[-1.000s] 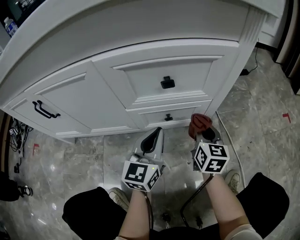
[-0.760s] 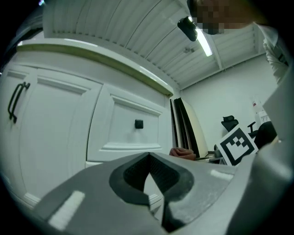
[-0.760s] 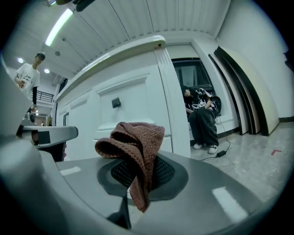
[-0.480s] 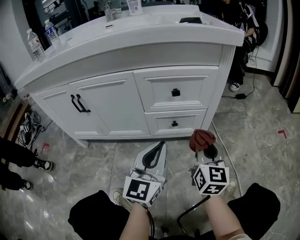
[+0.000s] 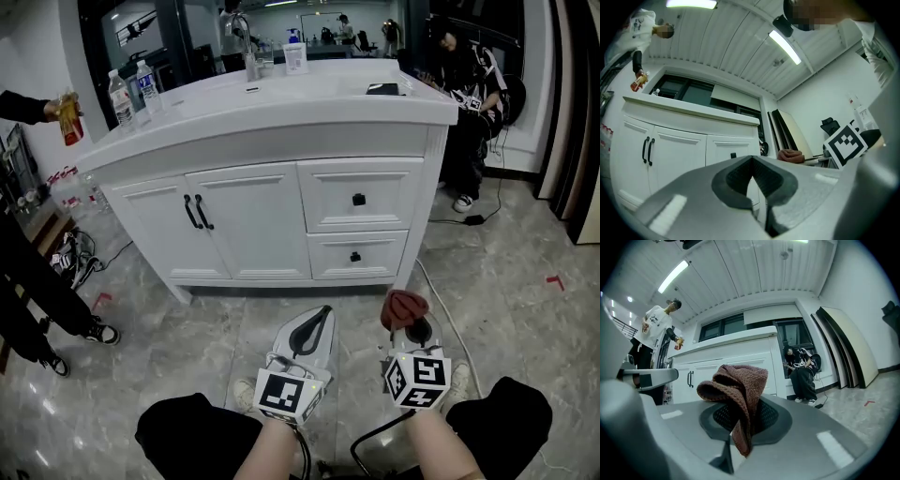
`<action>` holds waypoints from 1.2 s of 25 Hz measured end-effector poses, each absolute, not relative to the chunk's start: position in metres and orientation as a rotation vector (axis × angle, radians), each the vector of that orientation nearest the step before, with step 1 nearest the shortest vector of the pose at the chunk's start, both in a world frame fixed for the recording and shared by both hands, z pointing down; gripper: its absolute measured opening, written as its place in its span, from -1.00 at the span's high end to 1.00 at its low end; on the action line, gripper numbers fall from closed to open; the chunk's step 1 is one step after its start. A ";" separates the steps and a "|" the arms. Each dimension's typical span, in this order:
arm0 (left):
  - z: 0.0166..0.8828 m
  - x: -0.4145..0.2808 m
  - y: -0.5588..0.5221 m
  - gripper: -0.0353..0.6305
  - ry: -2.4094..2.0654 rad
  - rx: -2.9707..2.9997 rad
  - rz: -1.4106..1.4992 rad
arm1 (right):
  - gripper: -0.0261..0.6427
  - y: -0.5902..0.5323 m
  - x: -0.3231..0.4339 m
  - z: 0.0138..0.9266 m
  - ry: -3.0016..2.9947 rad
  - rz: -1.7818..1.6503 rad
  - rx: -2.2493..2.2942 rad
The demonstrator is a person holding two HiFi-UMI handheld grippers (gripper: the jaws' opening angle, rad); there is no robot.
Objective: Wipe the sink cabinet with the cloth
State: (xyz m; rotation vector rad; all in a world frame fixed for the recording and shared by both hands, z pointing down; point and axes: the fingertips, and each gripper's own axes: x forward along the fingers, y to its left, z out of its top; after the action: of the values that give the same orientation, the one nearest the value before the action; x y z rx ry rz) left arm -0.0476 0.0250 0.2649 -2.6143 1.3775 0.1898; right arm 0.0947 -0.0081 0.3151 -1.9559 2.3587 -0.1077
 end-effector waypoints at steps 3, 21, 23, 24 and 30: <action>0.265 -0.049 0.039 0.89 1.352 -2.613 0.186 | 0.68 0.008 0.092 0.312 2.366 -0.076 -1.966; 0.263 -0.049 0.047 0.89 1.349 -2.625 0.211 | 0.69 0.026 0.092 0.321 2.382 -0.118 -1.962; 0.267 -0.048 0.045 0.89 1.349 -2.634 0.203 | 0.69 0.025 0.092 0.325 2.384 -0.128 -1.965; 0.269 -0.047 0.045 0.89 1.349 -2.638 0.198 | 0.69 0.025 0.092 0.327 2.386 -0.133 -1.966; 0.275 -0.047 0.045 0.89 1.352 -2.649 0.183 | 0.69 0.025 0.090 0.332 2.387 -0.140 -1.966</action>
State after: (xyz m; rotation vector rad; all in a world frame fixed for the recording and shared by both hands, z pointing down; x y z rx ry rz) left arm -0.0467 0.0447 0.2752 -2.6492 1.3524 0.1826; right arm 0.0901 0.0253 0.3319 -1.9656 2.3869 -0.1401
